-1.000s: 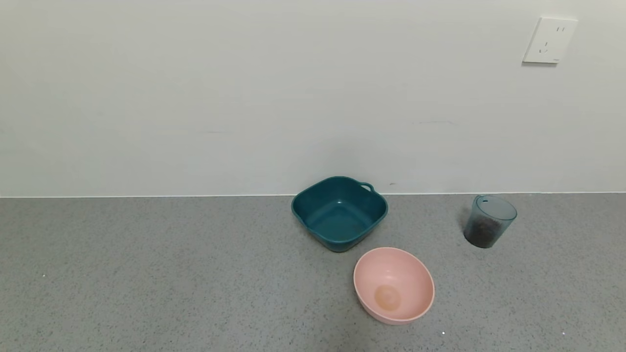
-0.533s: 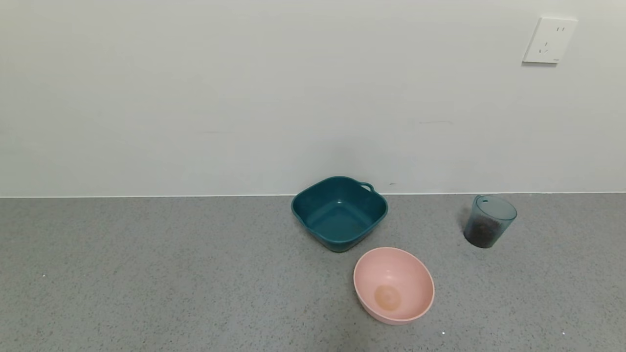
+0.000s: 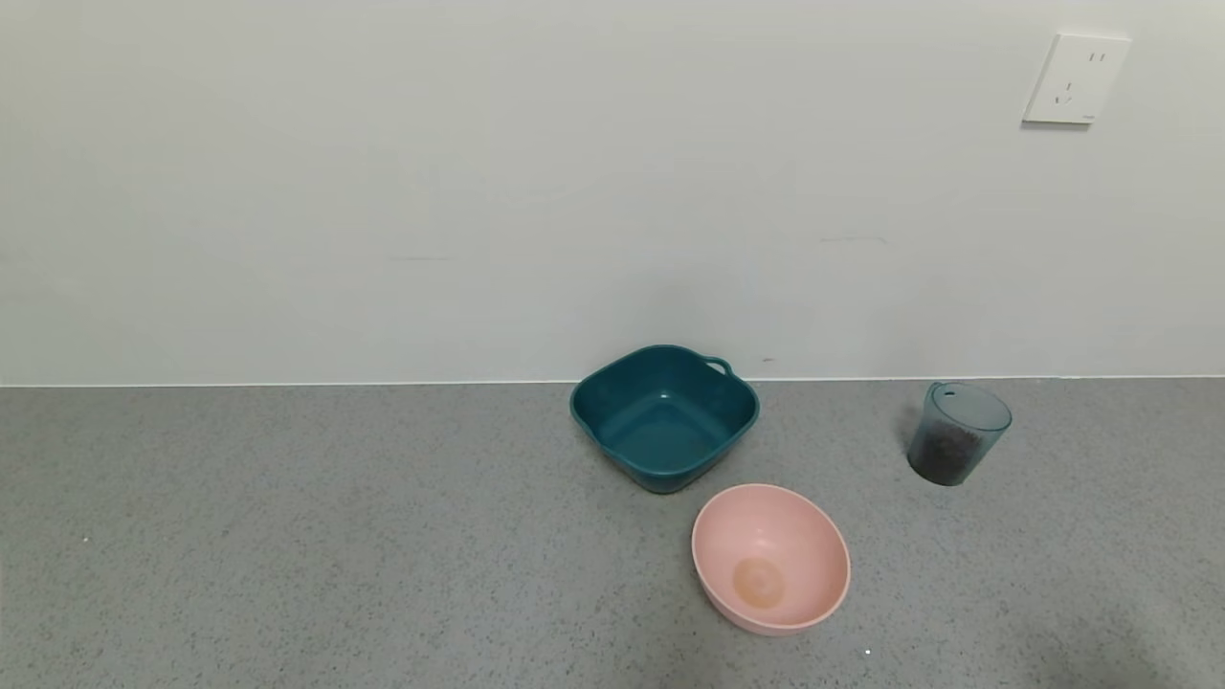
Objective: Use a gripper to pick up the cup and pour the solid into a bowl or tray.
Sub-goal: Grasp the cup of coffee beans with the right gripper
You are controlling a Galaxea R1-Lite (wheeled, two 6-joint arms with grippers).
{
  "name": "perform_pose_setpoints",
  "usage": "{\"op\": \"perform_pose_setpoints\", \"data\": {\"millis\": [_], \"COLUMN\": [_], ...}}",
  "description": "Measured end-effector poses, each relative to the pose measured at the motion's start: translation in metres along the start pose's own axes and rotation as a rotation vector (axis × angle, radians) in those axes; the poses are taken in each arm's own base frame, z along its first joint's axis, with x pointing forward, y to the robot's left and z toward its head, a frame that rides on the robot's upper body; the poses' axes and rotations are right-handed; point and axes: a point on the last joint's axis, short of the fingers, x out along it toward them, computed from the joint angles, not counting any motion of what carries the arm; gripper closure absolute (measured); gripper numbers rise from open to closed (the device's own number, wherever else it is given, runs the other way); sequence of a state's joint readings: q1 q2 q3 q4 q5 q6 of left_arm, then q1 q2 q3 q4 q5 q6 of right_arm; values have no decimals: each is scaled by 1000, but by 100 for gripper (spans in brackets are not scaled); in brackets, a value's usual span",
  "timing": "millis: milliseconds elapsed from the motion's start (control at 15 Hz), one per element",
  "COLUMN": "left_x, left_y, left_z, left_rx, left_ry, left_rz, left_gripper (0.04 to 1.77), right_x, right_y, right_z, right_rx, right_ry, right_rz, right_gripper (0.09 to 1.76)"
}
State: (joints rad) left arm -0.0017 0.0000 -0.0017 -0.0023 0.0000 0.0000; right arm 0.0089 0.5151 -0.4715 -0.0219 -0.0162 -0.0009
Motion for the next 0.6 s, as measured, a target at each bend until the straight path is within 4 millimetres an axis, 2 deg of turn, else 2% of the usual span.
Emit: {"op": "perform_pose_setpoints", "data": {"millis": [133,267,467,600], "left_x": [0,0,0,0], "left_y": [0,0,0,0], "left_z": [0,0,0,0], "left_rx": [0,0,0,0], "left_ry": [0,0,0,0], "left_rz": [0,0,0,0], "left_gripper": [6,6,6,6], "right_x": [33,68,114,138], "right_y": [0,0,1,1], "right_z": [11,10,-9,-29], "right_rx": [-5,-5,-5,-6], "right_ry": [65,139,254,323], "right_rz": [-5,-9,-10,-10], "right_gripper": [14,14,14,14]}}
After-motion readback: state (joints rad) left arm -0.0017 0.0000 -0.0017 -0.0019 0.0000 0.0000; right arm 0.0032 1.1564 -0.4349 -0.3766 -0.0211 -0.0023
